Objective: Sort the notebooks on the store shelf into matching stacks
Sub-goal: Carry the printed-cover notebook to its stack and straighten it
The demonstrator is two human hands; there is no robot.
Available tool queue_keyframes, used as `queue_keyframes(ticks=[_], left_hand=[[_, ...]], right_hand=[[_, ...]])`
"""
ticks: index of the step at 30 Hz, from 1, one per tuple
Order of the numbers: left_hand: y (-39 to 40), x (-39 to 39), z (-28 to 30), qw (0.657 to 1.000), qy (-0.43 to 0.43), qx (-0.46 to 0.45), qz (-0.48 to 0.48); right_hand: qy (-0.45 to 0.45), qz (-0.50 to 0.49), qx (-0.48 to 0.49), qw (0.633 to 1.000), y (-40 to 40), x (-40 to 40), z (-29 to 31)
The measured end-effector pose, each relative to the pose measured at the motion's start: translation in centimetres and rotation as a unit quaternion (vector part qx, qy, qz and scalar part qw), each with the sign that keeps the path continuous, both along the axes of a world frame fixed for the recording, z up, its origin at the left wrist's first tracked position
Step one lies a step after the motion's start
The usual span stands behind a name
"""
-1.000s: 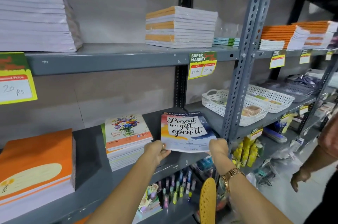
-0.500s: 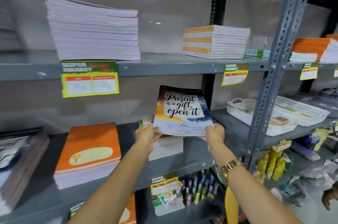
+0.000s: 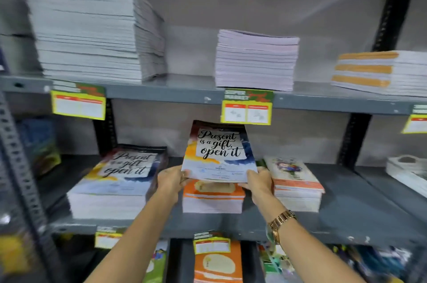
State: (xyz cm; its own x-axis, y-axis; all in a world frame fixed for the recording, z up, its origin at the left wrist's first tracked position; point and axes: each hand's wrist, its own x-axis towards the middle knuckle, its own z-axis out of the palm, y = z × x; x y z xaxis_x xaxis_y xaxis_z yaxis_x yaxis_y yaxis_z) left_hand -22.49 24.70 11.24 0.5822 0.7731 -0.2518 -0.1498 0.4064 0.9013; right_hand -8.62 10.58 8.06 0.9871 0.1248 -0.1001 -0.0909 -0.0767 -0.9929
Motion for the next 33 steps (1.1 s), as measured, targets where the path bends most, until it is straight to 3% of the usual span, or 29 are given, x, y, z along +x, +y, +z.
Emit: queue_keyframes(ticks=[10,19,29,33], left_hand=[[12.4,-9.7,-1.3,0.994,0.044,0.05,0.087],[19.6,-12.7,-2.8,0.985,0.089,0.075,0.128],[21.6,-12.8,-6.3,0.951,0.189,0.129,0.209],[20.5,-12.6,-5.5,0.909,0.267,0.219,0.234]], right_hand=[[0.015,0.122,-0.003,0.992,13.8,-7.8,-1.8],[0.067,0.184,0.054,0.979,20.1,-12.6,-1.3],[0.0,0.206,-0.067,0.976,21.6,-13.2,-3.4],[-0.081,0.235,-0.204,0.947,21.9,-13.7,-2.7]])
